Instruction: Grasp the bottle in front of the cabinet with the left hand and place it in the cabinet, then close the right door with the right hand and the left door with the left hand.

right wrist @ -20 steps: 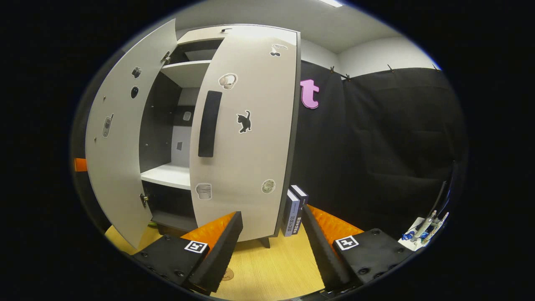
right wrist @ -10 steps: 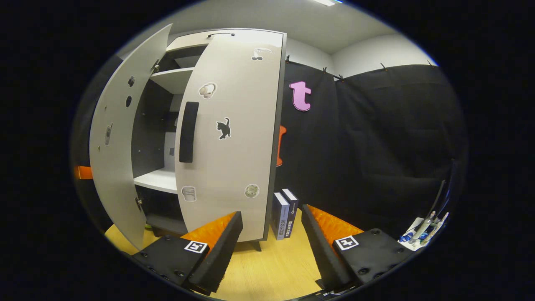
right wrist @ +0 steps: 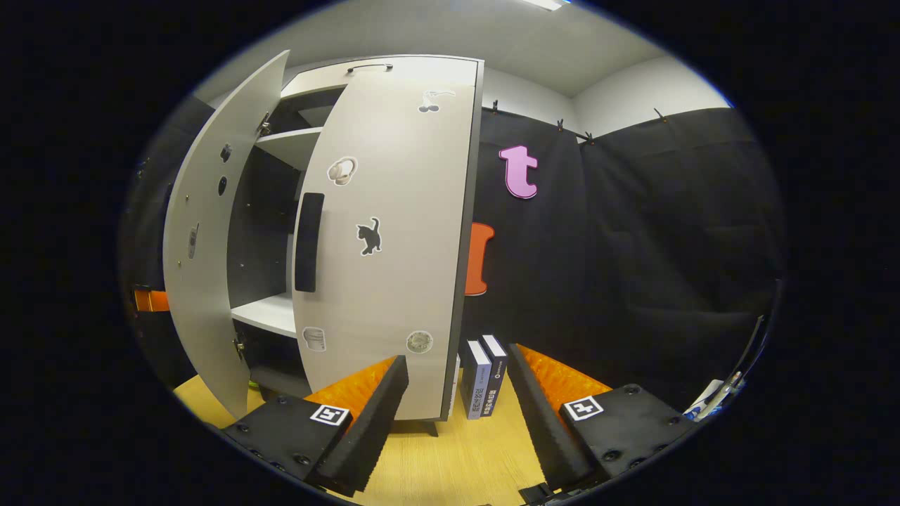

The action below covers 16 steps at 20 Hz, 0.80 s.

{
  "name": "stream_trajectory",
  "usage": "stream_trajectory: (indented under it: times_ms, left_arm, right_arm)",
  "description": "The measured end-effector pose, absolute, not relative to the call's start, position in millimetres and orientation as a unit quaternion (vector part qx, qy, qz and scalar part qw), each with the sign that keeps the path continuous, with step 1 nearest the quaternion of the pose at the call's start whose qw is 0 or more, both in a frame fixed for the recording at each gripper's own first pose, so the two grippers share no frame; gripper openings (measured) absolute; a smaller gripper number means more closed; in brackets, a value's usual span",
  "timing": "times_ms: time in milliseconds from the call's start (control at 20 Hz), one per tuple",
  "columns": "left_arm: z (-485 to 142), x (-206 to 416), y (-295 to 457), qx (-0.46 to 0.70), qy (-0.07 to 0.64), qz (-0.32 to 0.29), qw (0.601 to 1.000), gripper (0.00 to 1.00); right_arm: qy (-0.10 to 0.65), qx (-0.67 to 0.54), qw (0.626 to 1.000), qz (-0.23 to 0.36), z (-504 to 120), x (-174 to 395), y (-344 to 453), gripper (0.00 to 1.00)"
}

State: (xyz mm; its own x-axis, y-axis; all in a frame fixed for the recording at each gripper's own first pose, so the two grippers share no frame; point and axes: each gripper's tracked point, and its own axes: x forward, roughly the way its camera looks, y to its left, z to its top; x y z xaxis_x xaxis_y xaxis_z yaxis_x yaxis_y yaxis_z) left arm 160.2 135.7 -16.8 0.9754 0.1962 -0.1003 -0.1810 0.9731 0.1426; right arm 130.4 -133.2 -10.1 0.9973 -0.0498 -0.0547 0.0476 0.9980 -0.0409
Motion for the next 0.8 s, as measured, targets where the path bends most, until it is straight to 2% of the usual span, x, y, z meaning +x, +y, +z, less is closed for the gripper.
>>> stream_trajectory:
  times_ms: [250, 500, 800]
  left_arm:
    - [-26, 179, 120, 0.050, 0.059, 0.095, 0.992, 0.94]
    - [-43, 228, 93, 0.043, 0.074, 0.064, 0.994, 0.95]
    - [-49, 258, 87, 0.061, 0.070, 0.068, 0.993, 0.94]
  right_arm:
    - [0.028, -0.027, 0.999, -0.017, -13, 133, -151, 0.95]
    - [0.032, -0.020, 0.999, -0.028, -19, 132, -180, 0.95]
    - [0.036, -0.011, 0.998, -0.049, -26, 131, -212, 0.95]
